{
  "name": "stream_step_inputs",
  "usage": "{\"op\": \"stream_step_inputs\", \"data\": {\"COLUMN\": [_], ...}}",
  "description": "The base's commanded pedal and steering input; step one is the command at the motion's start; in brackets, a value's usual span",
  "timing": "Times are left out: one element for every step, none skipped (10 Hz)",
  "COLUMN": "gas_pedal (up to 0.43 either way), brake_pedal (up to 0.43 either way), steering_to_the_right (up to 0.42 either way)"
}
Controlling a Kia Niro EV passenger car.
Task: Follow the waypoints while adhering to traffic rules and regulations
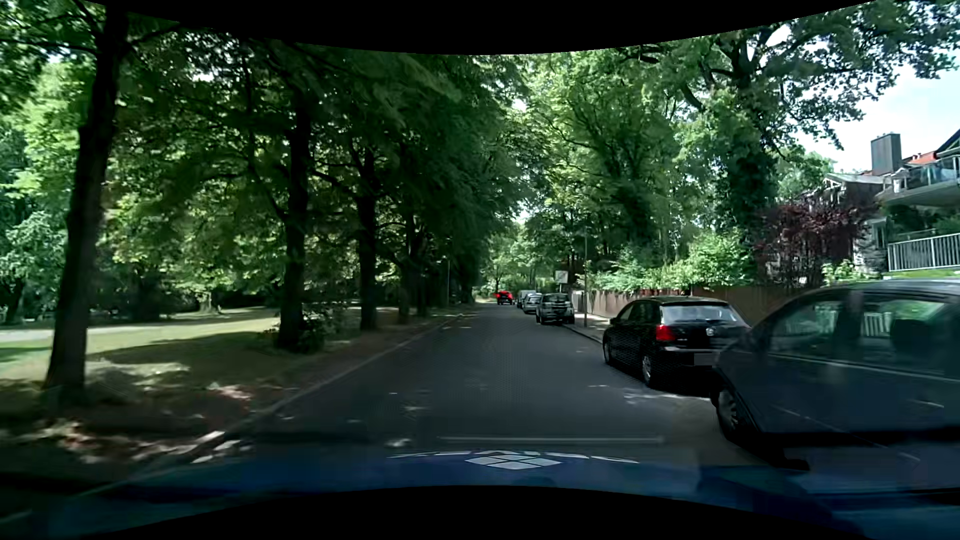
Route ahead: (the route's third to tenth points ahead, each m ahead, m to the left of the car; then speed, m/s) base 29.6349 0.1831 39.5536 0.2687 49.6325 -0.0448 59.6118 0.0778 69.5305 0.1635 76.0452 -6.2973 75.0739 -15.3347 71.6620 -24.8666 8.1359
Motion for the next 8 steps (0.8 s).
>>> {"op": "stream_step_inputs", "data": {"gas_pedal": [0.189, 0.177, 0.169, 0.157, 0.157, 0.157, 0.157, 0.157], "brake_pedal": [0.000, 0.000, 0.000, 0.000, 0.000, 0.000, 0.000, 0.000], "steering_to_the_right": [-0.001, -0.001, -0.001, -0.001, -0.001, -0.001, -0.001, -0.001]}}
